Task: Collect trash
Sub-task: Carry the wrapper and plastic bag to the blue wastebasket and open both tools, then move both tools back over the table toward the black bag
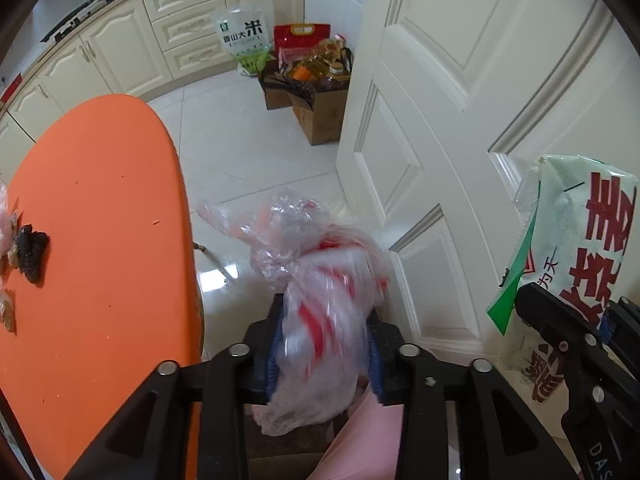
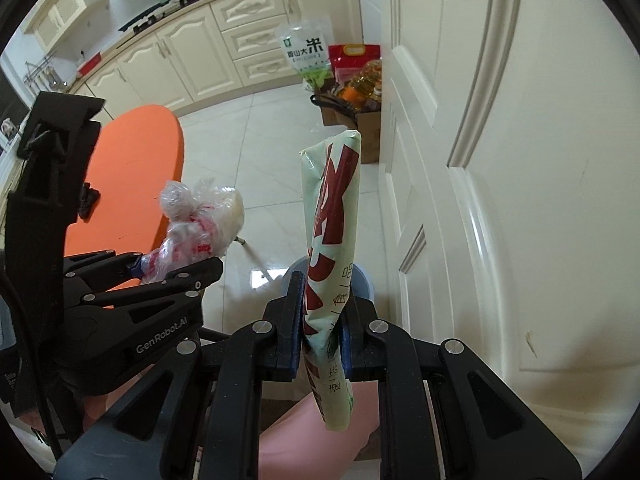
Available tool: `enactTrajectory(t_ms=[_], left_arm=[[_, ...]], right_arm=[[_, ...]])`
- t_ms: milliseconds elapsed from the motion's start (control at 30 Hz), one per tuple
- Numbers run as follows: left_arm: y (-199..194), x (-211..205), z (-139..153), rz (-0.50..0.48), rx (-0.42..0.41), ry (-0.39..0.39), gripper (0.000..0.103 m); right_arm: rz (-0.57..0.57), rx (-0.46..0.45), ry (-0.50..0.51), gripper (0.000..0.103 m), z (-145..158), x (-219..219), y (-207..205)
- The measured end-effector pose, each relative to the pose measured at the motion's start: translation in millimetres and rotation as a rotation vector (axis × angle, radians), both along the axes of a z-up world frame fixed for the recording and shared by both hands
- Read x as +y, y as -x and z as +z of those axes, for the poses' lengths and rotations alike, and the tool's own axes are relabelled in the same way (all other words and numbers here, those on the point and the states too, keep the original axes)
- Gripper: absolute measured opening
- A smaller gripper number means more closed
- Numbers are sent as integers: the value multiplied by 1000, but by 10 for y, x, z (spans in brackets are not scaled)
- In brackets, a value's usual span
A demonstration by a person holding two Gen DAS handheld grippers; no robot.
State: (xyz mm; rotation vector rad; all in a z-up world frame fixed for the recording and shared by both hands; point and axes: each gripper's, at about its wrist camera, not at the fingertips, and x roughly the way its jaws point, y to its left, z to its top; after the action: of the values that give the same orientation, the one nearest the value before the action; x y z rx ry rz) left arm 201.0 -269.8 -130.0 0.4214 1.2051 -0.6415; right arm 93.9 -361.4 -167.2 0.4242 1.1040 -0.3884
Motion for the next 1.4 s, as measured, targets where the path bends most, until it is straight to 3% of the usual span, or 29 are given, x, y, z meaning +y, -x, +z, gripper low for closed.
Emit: enactTrajectory(t_ms=[100, 400, 833, 967, 1167, 1400], left_arm=[[-29, -41, 17, 6, 2, 15, 59], [58, -10, 74, -3, -32, 23, 59], [104, 431, 325, 48, -88, 55, 59], [113, 587, 385, 73, -98, 69, 59], [154, 735, 440, 99, -107, 81, 59], [173, 834, 486, 99, -100, 77, 59]], right_arm=[[-4, 4, -4, 14, -19, -7, 1], [-11, 6, -13, 14, -41, -67, 2], [50, -30, -24, 15, 22, 116, -227], [62, -77, -25, 20, 119, 167, -269], [67, -99, 16, 39, 258, 248, -299], [80, -84, 25, 41, 273, 332, -303]])
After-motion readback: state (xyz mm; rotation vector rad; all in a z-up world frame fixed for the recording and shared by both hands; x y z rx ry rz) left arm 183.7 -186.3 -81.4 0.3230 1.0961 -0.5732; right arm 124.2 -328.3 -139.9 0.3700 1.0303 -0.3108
